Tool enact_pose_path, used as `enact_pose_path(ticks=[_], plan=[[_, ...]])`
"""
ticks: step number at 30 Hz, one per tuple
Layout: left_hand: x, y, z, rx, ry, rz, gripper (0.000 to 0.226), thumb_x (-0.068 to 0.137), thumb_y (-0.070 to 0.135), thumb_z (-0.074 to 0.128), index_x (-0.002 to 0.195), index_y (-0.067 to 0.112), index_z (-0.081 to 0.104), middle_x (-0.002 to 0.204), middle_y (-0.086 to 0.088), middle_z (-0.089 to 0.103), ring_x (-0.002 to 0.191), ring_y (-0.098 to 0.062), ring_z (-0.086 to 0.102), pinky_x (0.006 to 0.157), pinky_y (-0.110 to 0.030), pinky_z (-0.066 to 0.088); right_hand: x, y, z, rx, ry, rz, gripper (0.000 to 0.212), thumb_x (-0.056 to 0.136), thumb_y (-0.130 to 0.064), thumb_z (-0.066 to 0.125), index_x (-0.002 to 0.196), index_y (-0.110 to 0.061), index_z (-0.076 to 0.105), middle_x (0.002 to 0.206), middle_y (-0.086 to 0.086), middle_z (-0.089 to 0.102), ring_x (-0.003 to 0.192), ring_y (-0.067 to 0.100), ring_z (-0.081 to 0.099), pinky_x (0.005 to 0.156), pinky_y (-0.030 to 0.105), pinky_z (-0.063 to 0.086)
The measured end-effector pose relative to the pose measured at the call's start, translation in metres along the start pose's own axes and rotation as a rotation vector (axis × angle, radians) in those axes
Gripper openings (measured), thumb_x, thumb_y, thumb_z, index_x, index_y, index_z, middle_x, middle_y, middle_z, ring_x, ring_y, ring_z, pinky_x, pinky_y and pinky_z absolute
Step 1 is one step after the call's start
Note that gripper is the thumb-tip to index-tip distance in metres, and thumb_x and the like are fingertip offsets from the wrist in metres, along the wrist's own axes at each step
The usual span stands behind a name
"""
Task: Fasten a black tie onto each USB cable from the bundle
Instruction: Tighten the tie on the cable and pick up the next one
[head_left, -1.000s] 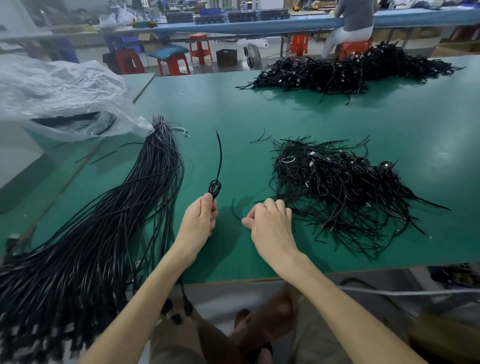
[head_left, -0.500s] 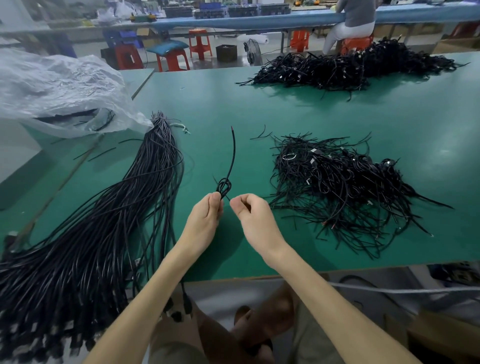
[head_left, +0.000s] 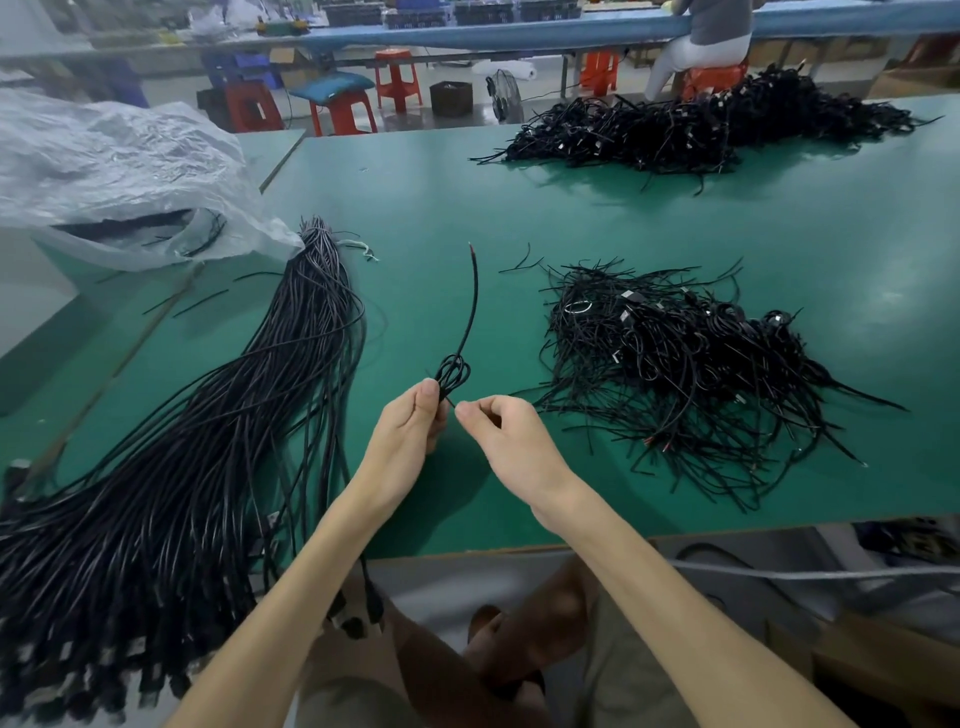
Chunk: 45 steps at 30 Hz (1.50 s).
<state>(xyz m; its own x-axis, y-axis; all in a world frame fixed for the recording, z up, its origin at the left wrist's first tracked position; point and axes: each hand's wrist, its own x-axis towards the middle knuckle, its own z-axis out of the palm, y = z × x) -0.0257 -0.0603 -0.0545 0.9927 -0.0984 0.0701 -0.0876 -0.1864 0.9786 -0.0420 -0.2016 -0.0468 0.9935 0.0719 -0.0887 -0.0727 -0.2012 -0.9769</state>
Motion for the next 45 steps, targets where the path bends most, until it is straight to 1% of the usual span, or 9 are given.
enact_pose_path(ticks=[10, 15, 19, 22, 27, 30, 35, 40, 45], plan=[[-0.002, 0.001, -0.006, -0.118, -0.053, -0.074, 0.043, 0.112, 0.029, 0.037, 0.070, 0.019, 0.041, 0.060, 0.011, 0.031, 0.047, -0.005, 0.022, 0.041, -0.015, 0.020, 0.002, 0.007, -0.010, 0.172, -0.064, -0.035, 0.019, 0.097, -0.032, 0.070, 0.108, -0.018, 0.064, 0.093, -0.011, 0.066, 0.067, -0.008, 0.056, 0.066, 0.013, 0.046], [-0.003, -0.001, -0.007, -0.143, -0.126, -0.070, 0.038, 0.111, 0.028, 0.038, 0.075, 0.016, 0.044, 0.060, 0.012, 0.032, 0.047, -0.005, 0.023, 0.040, -0.014, 0.020, 0.007, 0.000, -0.013, 0.537, -0.270, 0.006, 0.049, 0.087, -0.029, 0.079, 0.131, -0.018, 0.060, 0.109, -0.007, 0.070, 0.100, 0.009, 0.064, 0.085, 0.029, 0.047], [-0.004, -0.002, -0.007, -0.170, -0.151, -0.056, 0.040, 0.109, 0.032, 0.044, 0.075, 0.028, 0.064, 0.060, 0.012, 0.030, 0.048, -0.003, 0.022, 0.040, -0.013, 0.019, 0.009, -0.002, -0.009, 0.420, -0.323, -0.027, 0.045, 0.089, -0.026, 0.080, 0.132, -0.028, 0.065, 0.114, 0.012, 0.073, 0.109, 0.024, 0.069, 0.115, 0.035, 0.039], [-0.005, -0.002, -0.008, -0.199, -0.156, -0.051, 0.039, 0.107, 0.035, 0.046, 0.079, 0.034, 0.073, 0.061, 0.011, 0.030, 0.049, -0.004, 0.022, 0.041, -0.014, 0.019, 0.008, -0.003, -0.007, 0.315, -0.287, -0.034, 0.036, 0.094, -0.027, 0.074, 0.129, -0.027, 0.068, 0.123, 0.022, 0.068, 0.122, 0.028, 0.062, 0.120, 0.040, 0.035], [-0.003, -0.003, -0.008, -0.209, -0.139, -0.064, 0.040, 0.098, 0.046, 0.050, 0.092, 0.009, 0.067, 0.062, 0.010, 0.029, 0.049, -0.006, 0.021, 0.041, -0.016, 0.018, 0.006, 0.000, -0.009, 0.188, -0.175, -0.091, 0.029, 0.095, -0.034, 0.072, 0.122, -0.026, 0.072, 0.120, 0.005, 0.071, 0.115, 0.015, 0.063, 0.112, 0.032, 0.042], [-0.005, -0.003, -0.008, -0.208, -0.149, -0.053, 0.033, 0.099, 0.042, 0.047, 0.075, 0.030, 0.067, 0.061, 0.010, 0.031, 0.050, -0.007, 0.022, 0.041, -0.016, 0.018, 0.008, 0.000, -0.009, 0.065, -0.076, -0.171, 0.025, 0.091, -0.025, 0.077, 0.115, -0.017, 0.073, 0.110, -0.002, 0.075, 0.105, 0.010, 0.066, 0.101, 0.026, 0.048], [-0.005, -0.001, -0.010, -0.225, -0.114, -0.097, 0.037, 0.095, 0.043, 0.048, 0.064, 0.023, 0.048, 0.059, 0.007, 0.030, 0.047, -0.008, 0.021, 0.040, -0.017, 0.017, 0.014, -0.001, -0.009, -0.025, 0.013, -0.169, 0.015, 0.082, -0.026, 0.085, 0.085, -0.021, 0.071, 0.080, -0.011, 0.074, 0.075, -0.004, 0.064, 0.073, 0.013, 0.045], [-0.006, 0.001, -0.010, -0.211, -0.131, -0.104, 0.039, 0.095, 0.045, 0.046, 0.060, 0.027, 0.049, 0.059, 0.006, 0.028, 0.047, -0.009, 0.019, 0.040, -0.019, 0.016, 0.012, -0.004, -0.015, 0.055, -0.059, -0.045, 0.013, 0.089, -0.020, 0.080, 0.082, -0.022, 0.069, 0.078, -0.012, 0.073, 0.076, 0.000, 0.064, 0.065, 0.023, 0.046], [-0.006, 0.003, -0.009, -0.187, -0.141, -0.102, 0.041, 0.098, 0.044, 0.044, 0.062, 0.027, 0.049, 0.060, 0.007, 0.028, 0.048, -0.009, 0.020, 0.040, -0.018, 0.017, 0.009, -0.008, -0.012, 0.005, 0.020, -0.055, 0.015, 0.091, -0.016, 0.078, 0.080, -0.021, 0.069, 0.071, -0.013, 0.070, 0.066, -0.008, 0.061, 0.062, 0.011, 0.042]])
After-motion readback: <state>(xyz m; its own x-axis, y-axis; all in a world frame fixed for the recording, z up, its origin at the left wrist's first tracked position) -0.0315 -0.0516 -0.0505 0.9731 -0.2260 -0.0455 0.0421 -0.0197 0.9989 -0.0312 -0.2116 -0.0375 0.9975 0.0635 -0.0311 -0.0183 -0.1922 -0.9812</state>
